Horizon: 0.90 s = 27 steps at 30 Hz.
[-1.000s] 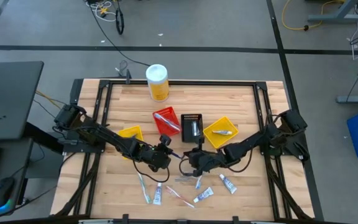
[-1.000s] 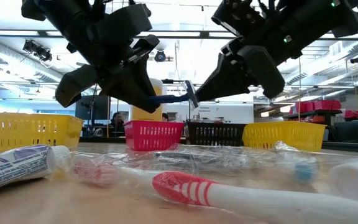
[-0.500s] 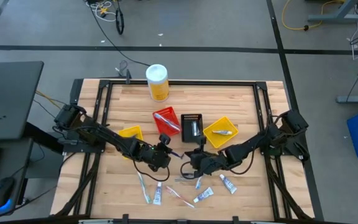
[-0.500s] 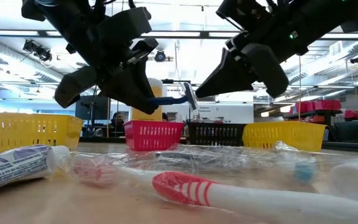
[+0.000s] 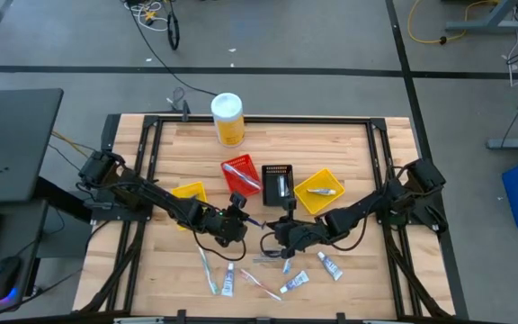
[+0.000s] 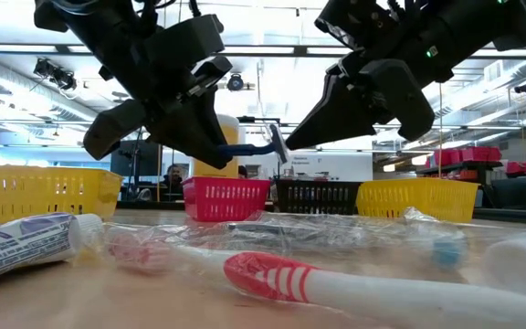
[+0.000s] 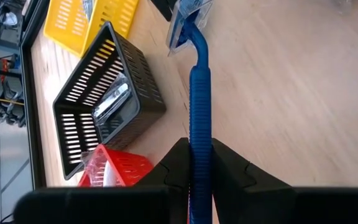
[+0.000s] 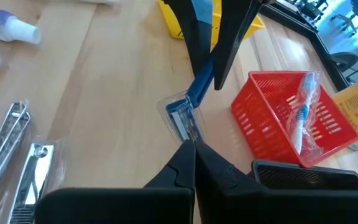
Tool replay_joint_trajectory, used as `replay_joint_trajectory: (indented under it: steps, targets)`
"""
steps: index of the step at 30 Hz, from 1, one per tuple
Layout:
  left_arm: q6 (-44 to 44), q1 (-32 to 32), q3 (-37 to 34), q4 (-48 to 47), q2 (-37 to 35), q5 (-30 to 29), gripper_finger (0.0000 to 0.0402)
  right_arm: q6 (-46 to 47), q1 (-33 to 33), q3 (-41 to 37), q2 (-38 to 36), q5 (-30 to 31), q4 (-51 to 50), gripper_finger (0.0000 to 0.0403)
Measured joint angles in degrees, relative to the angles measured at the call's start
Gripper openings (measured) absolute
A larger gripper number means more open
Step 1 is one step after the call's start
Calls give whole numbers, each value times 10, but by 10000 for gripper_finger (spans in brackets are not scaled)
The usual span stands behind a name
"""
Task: Pick & Place Travel size toiletries
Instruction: Put the blue razor into the left yellow bin
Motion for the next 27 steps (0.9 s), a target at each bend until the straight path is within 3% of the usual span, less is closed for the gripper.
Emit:
replay_joint_trajectory:
  steps: [27]
  targets:
    - [-4,1,1,2,0,0,44,-13,-1,0,-7,4,-13,2]
